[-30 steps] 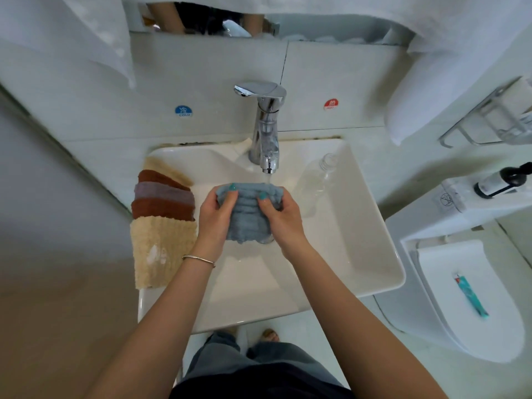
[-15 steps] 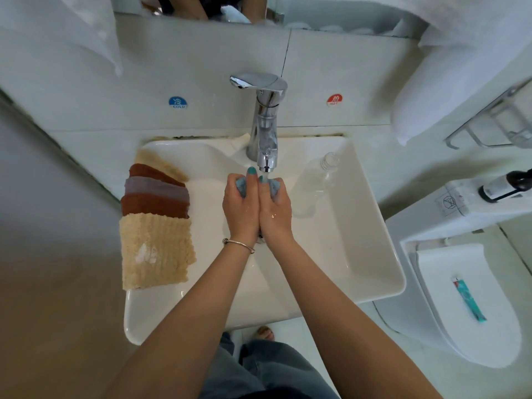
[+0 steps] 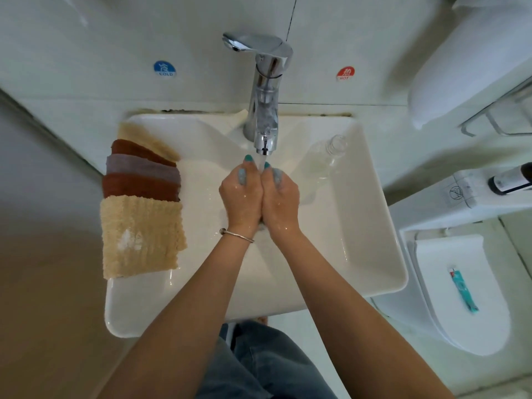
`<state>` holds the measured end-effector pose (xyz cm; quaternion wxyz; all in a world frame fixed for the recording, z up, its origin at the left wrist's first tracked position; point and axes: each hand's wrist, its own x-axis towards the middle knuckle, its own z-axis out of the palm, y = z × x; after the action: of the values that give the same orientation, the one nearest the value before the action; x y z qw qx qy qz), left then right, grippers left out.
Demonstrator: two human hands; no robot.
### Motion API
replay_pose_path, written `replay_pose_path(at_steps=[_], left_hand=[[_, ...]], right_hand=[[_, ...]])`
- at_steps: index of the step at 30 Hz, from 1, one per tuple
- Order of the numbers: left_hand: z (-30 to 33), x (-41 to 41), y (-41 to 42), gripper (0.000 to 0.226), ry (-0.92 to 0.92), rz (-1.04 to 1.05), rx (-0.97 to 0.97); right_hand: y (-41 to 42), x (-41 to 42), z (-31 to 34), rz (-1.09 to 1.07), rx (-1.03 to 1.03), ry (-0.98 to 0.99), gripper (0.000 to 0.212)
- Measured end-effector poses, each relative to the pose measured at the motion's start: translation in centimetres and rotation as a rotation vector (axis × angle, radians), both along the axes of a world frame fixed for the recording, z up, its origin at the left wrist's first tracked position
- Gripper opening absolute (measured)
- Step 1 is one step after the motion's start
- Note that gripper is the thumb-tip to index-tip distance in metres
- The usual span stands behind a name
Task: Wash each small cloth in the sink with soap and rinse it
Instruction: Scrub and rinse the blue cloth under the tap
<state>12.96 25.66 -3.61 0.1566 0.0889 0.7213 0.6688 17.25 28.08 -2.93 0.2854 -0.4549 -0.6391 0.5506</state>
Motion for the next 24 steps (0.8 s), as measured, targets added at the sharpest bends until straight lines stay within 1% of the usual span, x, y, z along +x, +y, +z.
replay_pose_path(at_steps=[3, 6, 7, 8, 10, 12, 14, 16, 17, 19, 21, 24], left_hand=[[0.5, 0.2, -1.6, 0.036, -0.101, -0.136, 0.07], [0.3, -0.7, -3.6, 0.012, -0.185, -0.336, 0.124], [0.2, -1.1, -4.2, 0.013, -0.201, -0.395, 0.148], [0.1, -1.5, -4.8, 0.019, -0.201, -0.439, 0.162], [0.5, -2.1, -5.6, 0.025, -0.205, -0.464, 0.168], [1.0, -2.6, -6.1, 0.024, -0.198, -0.444, 0.161], [1.6, -3.2, -6.4, 0.024, -0.193, -0.438, 0.146], [2.0, -3.6, -6.5, 0.027, -0.22, -0.438, 0.14], [2.5, -3.9, -6.5, 0.026, -0.229, -0.429, 0.146], [3.4, -4.3, -6.5, 0.019, -0.234, -0.414, 0.161], [4.0, -4.8, -6.4, 0.018, -0.226, -0.41, 0.18], [4.4, -5.3, -6.7, 0.017, -0.233, -0.384, 0.194]], right_hand=[[-0.4, 1.1, 0.3, 0.069, -0.051, 0.074, 0.03], [-0.2, 2.6, 0.4, 0.109, -0.113, 0.183, 0.013], [-0.1, 2.9, 0.4, 0.134, -0.133, 0.187, 0.01], [0.0, 3.2, 0.4, 0.158, -0.14, 0.173, 0.012], [-0.1, 3.5, 0.8, 0.183, -0.114, 0.12, 0.026], [-0.1, 3.4, 1.7, 0.179, -0.037, 0.072, 0.044], [0.4, 2.8, 3.0, 0.166, 0.095, 0.068, 0.059], [1.2, 1.7, 4.7, 0.152, 0.261, 0.098, 0.065], [1.6, 0.8, 6.0, 0.158, 0.349, 0.107, 0.065], [2.5, -1.2, 8.3, 0.179, 0.46, 0.051, 0.064], [3.1, -2.9, 9.9, 0.211, 0.502, -0.06, 0.061], [3.9, -3.8, 10.5, 0.234, 0.552, -0.222, 0.049]])
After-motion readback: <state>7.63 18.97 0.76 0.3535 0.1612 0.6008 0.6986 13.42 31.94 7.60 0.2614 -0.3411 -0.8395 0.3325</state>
